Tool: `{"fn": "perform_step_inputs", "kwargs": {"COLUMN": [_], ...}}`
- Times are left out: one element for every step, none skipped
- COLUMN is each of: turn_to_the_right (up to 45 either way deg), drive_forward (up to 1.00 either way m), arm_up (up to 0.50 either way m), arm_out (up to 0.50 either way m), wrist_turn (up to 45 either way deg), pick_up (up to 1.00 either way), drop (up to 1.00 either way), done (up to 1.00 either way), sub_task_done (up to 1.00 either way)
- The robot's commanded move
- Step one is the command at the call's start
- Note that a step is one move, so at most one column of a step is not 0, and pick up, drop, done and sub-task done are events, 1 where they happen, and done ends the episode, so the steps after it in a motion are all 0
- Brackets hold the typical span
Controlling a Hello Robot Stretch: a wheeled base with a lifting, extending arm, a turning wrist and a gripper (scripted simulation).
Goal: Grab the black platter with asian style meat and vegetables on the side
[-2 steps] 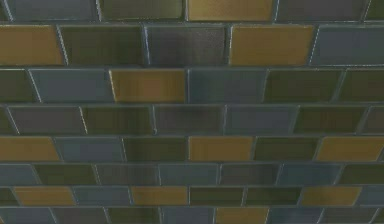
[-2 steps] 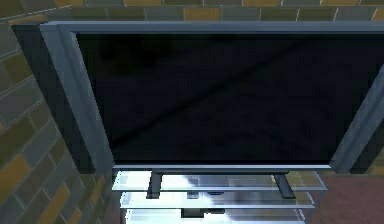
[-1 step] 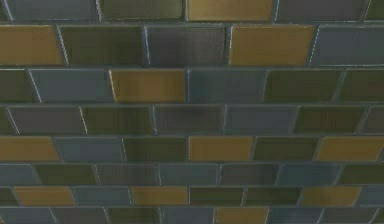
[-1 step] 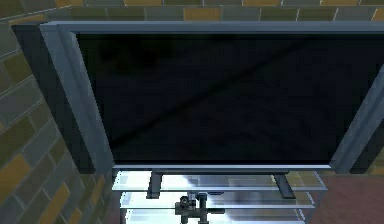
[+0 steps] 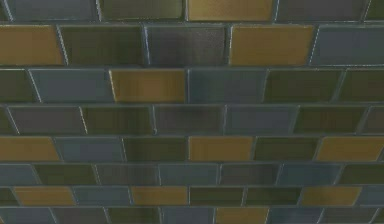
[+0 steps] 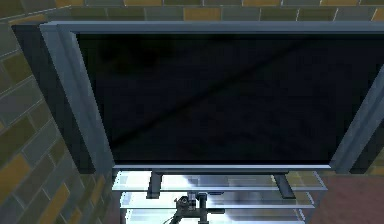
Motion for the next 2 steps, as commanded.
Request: {"fn": "perform_step_inputs", "kwargs": {"turn_to_the_right": [0.0, 0.0], "drive_forward": [0.0, 0.0], "arm_up": [0.0, 0.0], "arm_out": [0.0, 0.0], "wrist_turn": [45.0, 45.0], "pick_up": [0.0, 0.0], "drop": [0.0, 0.0], "done": [0.0, 0.0], "sub_task_done": [0.0, 0.0]}}
